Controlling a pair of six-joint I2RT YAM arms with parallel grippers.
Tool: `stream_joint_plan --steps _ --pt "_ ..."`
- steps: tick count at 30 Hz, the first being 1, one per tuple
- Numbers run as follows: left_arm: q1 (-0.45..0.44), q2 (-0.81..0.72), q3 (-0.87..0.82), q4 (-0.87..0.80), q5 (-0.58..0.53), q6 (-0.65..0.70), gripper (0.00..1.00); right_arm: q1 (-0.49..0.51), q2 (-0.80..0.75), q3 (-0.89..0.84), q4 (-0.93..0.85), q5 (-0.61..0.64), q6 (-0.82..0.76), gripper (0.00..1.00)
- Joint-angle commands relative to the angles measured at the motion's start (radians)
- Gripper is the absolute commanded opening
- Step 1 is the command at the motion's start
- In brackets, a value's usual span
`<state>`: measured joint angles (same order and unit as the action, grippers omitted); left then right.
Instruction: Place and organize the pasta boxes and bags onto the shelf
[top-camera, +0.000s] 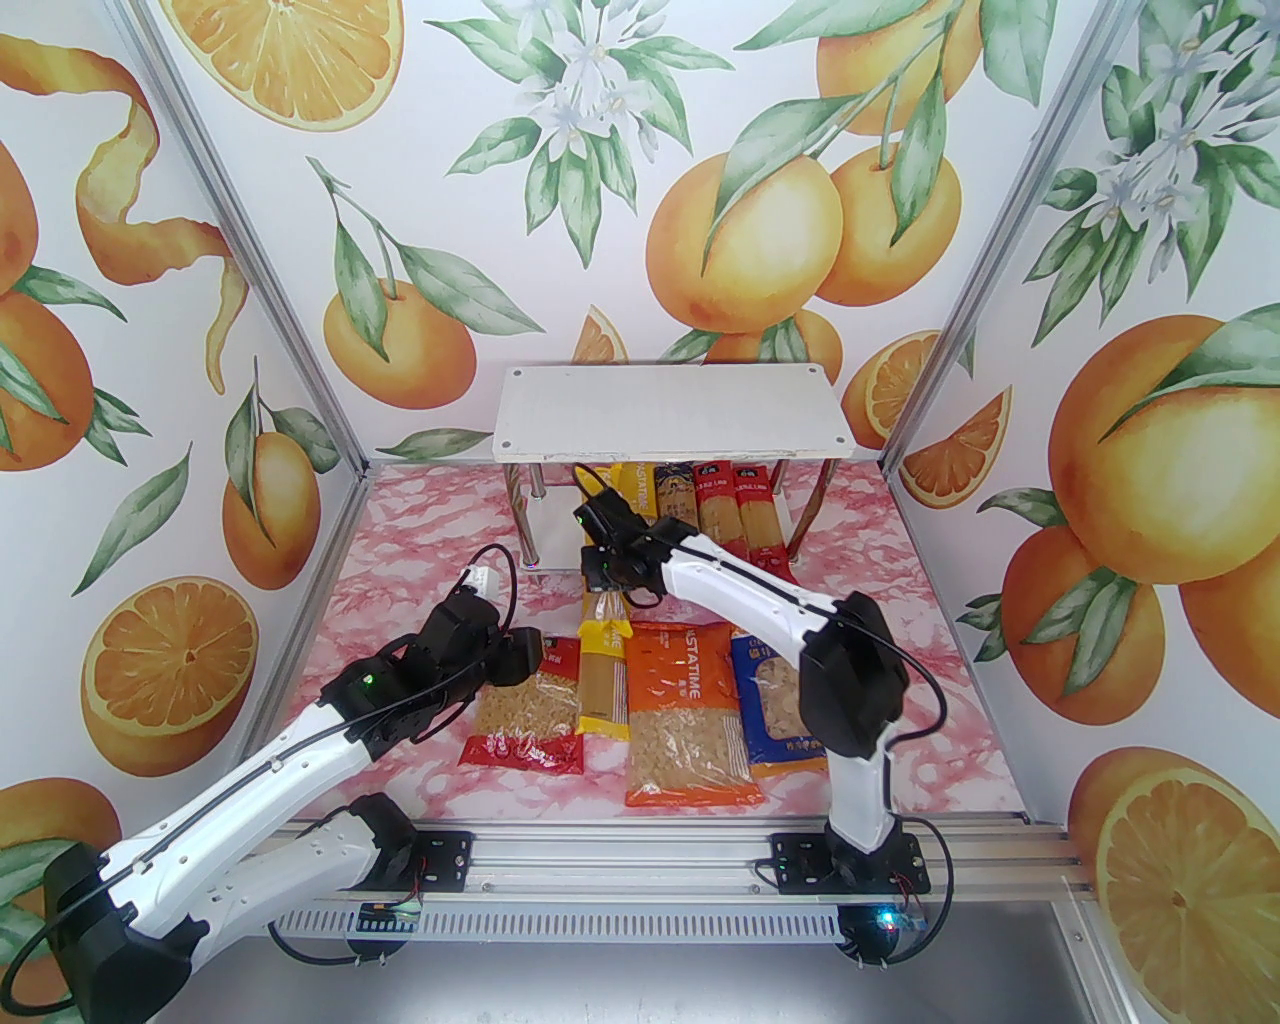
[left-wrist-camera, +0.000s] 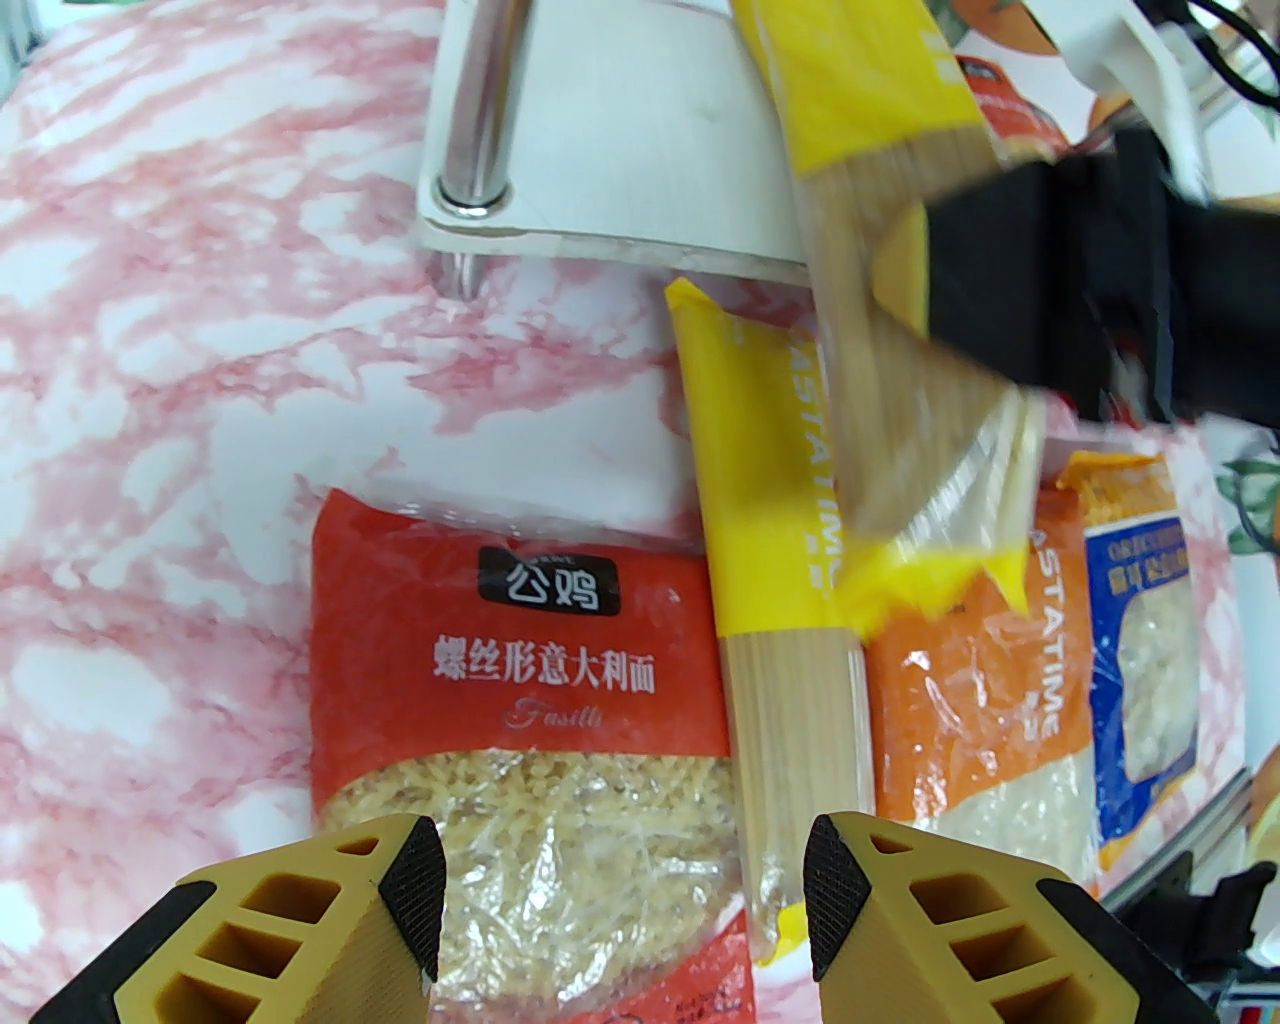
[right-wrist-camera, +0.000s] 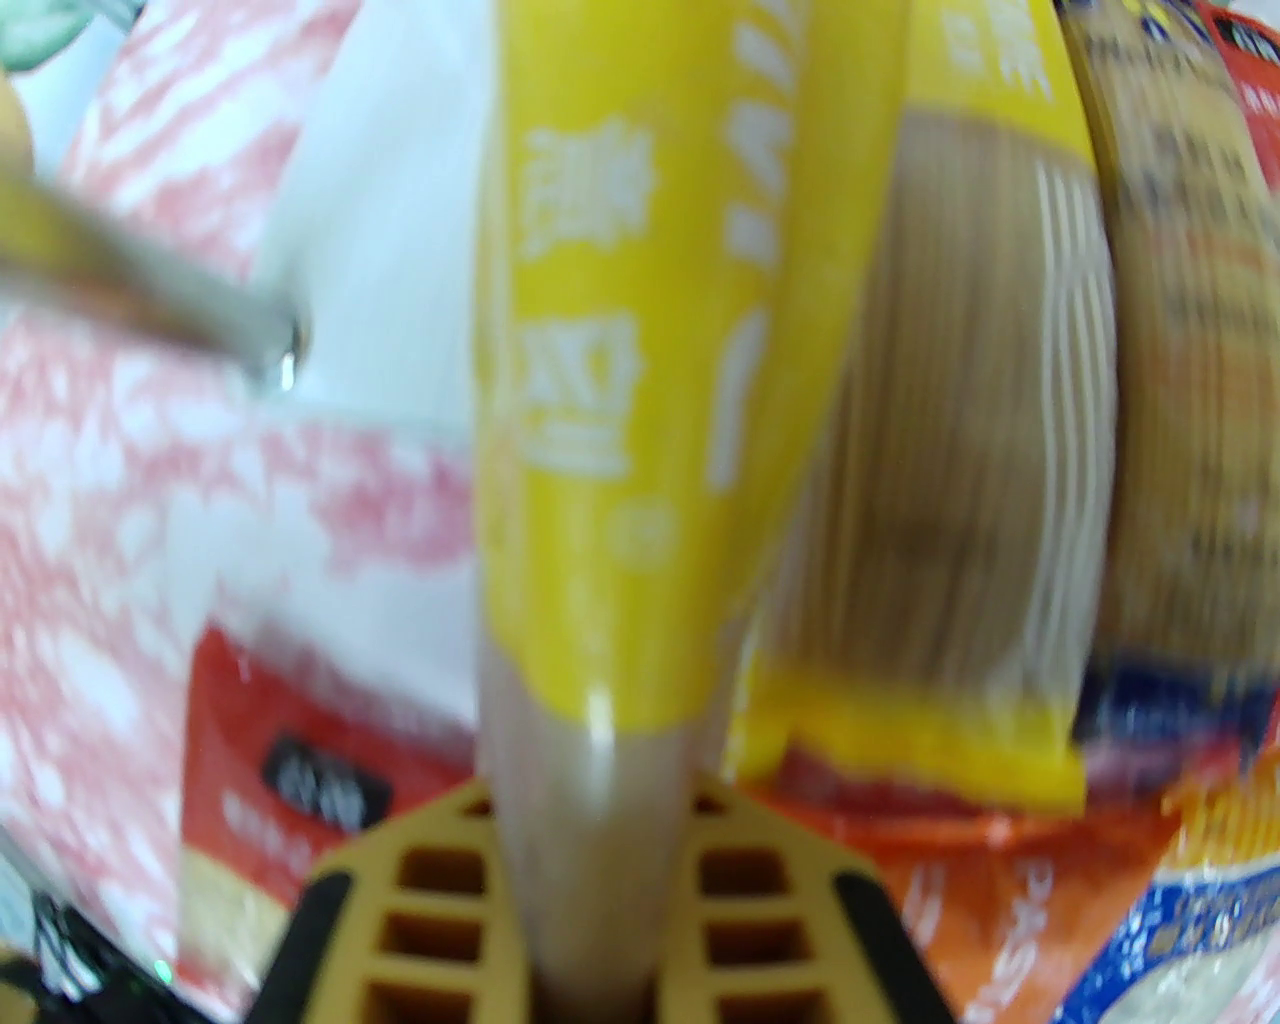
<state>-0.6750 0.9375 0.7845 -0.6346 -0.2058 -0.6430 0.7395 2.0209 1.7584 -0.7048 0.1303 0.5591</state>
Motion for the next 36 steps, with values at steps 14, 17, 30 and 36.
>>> stream_joint_plan --steps 14,17,30,36 --pt "0.077 0.028 0.041 -0.012 0.062 0.043 0.64 -0.057 0.209 0.329 0.065 0.054 -0.018 0.00" --pt "0.090 0.026 0.038 -0.010 0.072 0.046 0.64 -0.066 0.221 0.335 0.058 0.072 -0.022 0.00" --pt "0.121 0.037 0.027 0.006 0.106 0.057 0.66 -0.102 0.289 0.355 0.031 0.071 -0.027 0.17" --pt "0.126 0.040 0.032 0.002 0.112 0.061 0.72 -0.108 0.318 0.355 0.038 0.077 0.011 0.31"
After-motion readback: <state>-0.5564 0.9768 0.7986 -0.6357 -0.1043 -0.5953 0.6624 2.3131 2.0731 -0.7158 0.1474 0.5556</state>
